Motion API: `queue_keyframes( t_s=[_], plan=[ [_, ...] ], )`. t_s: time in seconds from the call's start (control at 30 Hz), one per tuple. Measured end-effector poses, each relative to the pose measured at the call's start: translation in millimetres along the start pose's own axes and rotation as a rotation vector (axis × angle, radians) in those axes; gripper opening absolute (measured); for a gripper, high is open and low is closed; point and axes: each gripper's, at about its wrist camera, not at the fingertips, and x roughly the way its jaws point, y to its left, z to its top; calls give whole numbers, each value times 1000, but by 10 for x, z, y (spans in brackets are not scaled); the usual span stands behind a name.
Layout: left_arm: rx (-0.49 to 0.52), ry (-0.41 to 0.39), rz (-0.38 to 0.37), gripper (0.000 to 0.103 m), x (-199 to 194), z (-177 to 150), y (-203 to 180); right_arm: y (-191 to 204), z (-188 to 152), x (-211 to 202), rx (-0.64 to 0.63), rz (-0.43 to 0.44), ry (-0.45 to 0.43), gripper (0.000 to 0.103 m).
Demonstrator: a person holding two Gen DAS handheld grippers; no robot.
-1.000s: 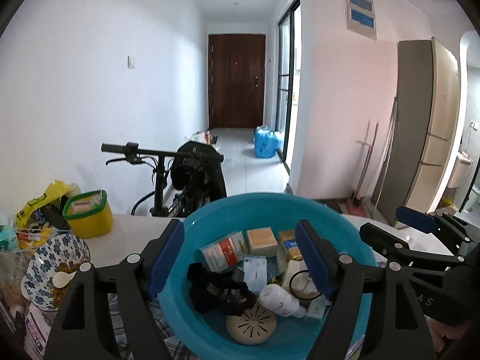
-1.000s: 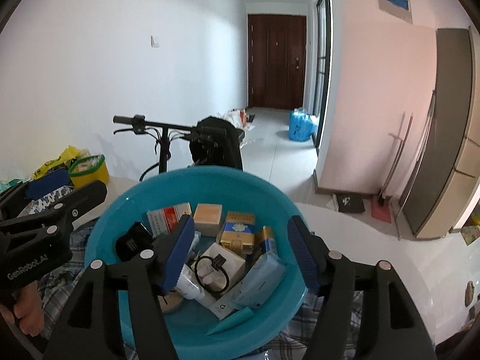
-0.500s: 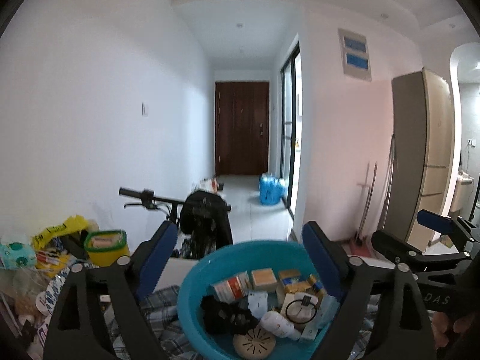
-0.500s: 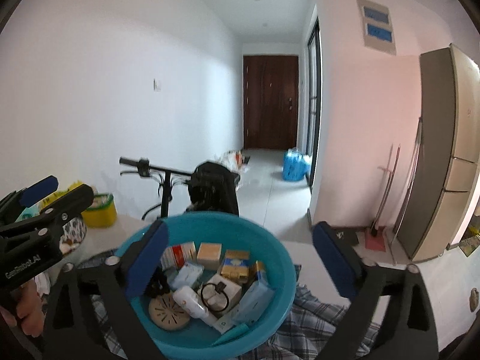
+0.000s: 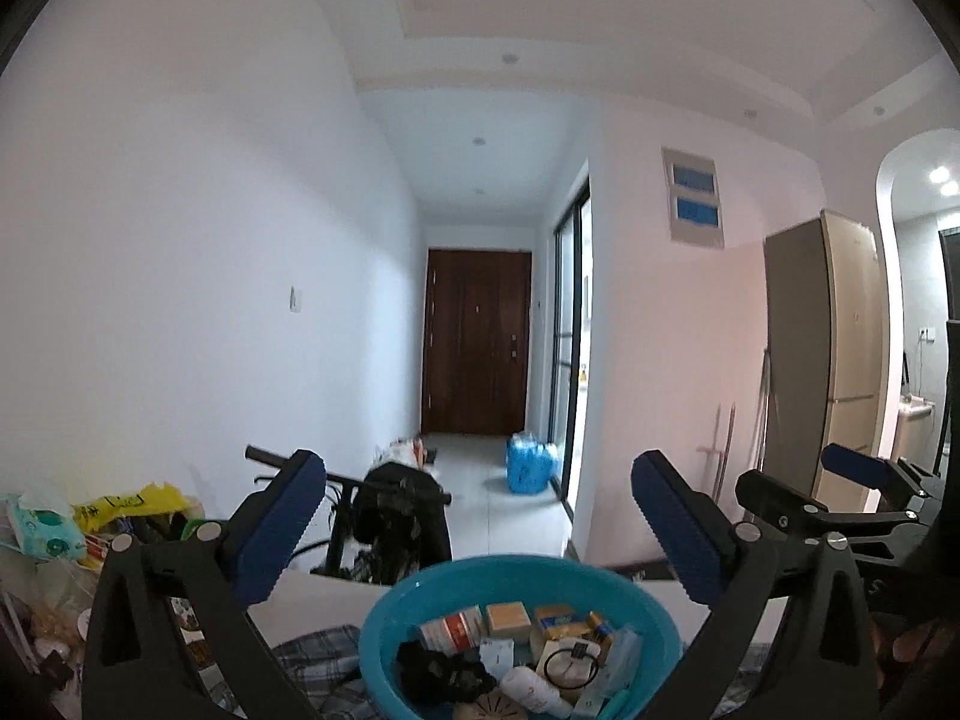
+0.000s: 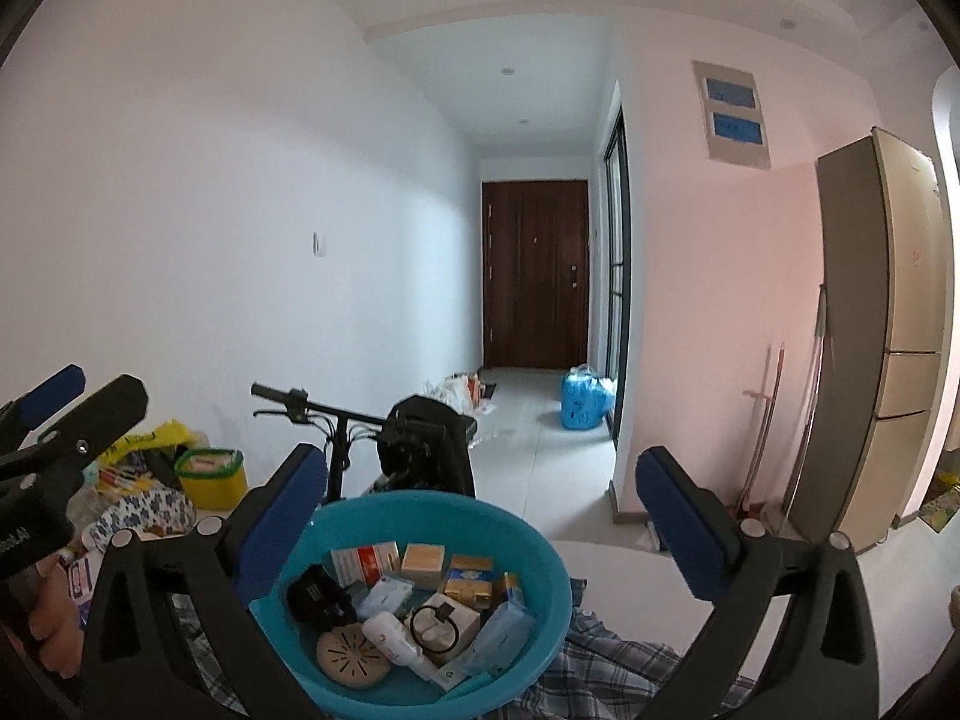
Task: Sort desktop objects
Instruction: 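Raise both open tools up away from the teal basin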
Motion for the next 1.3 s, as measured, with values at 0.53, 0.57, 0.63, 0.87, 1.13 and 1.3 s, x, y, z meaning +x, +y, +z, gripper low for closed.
queue_keyframes(
  t_s=[0.53, 0.57, 0.63, 0.87, 1.13, 1.3],
  plan=[
    [-16, -88, -21, 103, -574, 154, 72, -78, 143, -720, 39, 21, -180, 103],
    [-3, -87, -23, 103, -597, 165, 50, -75, 147, -764, 41, 24, -191, 103],
    [18, -82, -5, 103, -625, 191, 26, -70, 145, -833, 52, 34, -200, 103],
    [51, -67, -32, 103, -826, 309, -4, -45, 100, -995, 95, 68, -152, 103],
    [84, -66, -8, 103, -1106, 277, -77, 5, 82, -1380, 41, 35, -164, 103],
    [113, -59, 54, 103, -1191, 153, -114, -22, -83, -1466, 46, 18, -147, 103]
  ],
)
